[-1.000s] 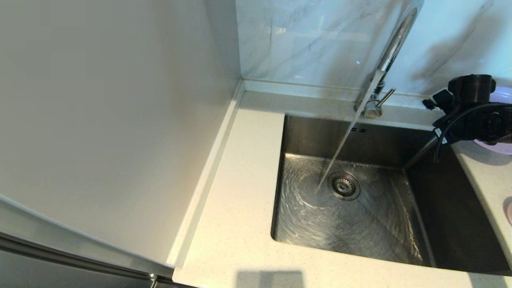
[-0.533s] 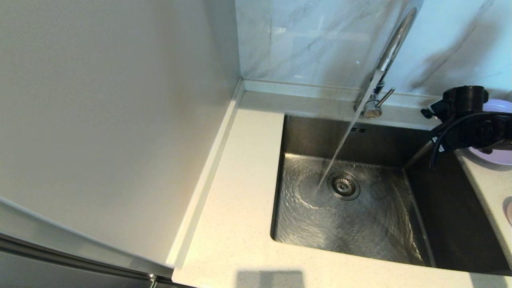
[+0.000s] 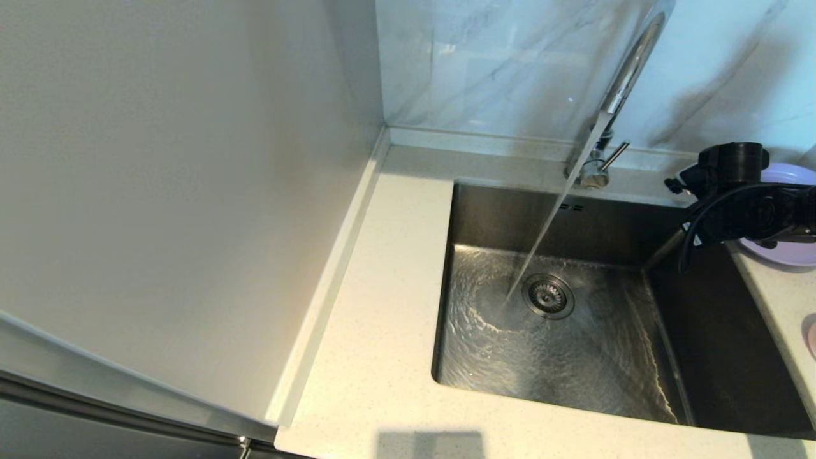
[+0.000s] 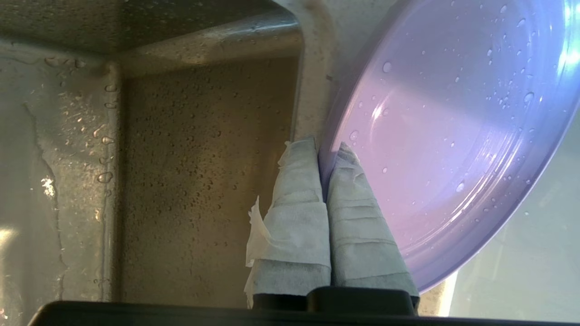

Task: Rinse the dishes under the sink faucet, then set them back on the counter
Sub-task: Place the plate on the table

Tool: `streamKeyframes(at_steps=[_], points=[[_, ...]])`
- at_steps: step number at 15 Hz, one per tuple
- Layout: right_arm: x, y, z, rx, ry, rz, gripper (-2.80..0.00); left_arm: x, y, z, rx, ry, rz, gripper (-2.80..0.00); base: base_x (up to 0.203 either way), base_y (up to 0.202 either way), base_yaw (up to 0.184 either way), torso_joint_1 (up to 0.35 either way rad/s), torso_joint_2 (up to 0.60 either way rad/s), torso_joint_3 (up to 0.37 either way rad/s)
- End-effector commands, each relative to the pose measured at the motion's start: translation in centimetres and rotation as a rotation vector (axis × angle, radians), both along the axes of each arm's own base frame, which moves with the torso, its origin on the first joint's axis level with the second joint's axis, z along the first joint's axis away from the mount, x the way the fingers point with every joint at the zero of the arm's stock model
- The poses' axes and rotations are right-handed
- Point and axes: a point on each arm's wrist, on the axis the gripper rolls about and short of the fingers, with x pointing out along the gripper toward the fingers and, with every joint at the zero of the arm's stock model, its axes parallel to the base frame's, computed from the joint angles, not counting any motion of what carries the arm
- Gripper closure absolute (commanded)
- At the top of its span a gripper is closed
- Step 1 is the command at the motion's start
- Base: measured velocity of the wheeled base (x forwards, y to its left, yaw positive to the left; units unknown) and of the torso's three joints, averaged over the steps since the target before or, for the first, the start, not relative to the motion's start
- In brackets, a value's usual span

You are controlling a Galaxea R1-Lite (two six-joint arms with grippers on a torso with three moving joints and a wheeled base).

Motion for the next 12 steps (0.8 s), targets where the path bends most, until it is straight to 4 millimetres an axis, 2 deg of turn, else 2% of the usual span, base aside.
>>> streamKeyframes(at_steps=[1, 7, 8, 12], points=[[0.09, 0.10, -0.17, -0.003, 0.007, 0.001, 0.00, 0.00, 0.00, 0.00, 0.000, 0.000, 0.000, 0.00, 0.000, 0.000, 0.000, 0.000, 0.00, 0.000], [0.31, 0.06, -0.74, 0.000, 0.019, 0.001, 0.00, 0.00, 0.00, 0.00, 0.000, 0.000, 0.000, 0.00, 0.000, 0.000, 0.000, 0.000, 0.00, 0.000], [0.32, 0.06, -0.73, -0.001, 0.018, 0.001, -2.80, 0.00, 0.00, 0.00, 0.000, 0.000, 0.000, 0.00, 0.000, 0.000, 0.000, 0.000, 0.00, 0.000], [0.32, 0.06, -0.73, 0.000, 0.016, 0.001, -2.80, 0.00, 0.00, 0.00, 0.000, 0.000, 0.000, 0.00, 0.000, 0.000, 0.000, 0.000, 0.00, 0.000]])
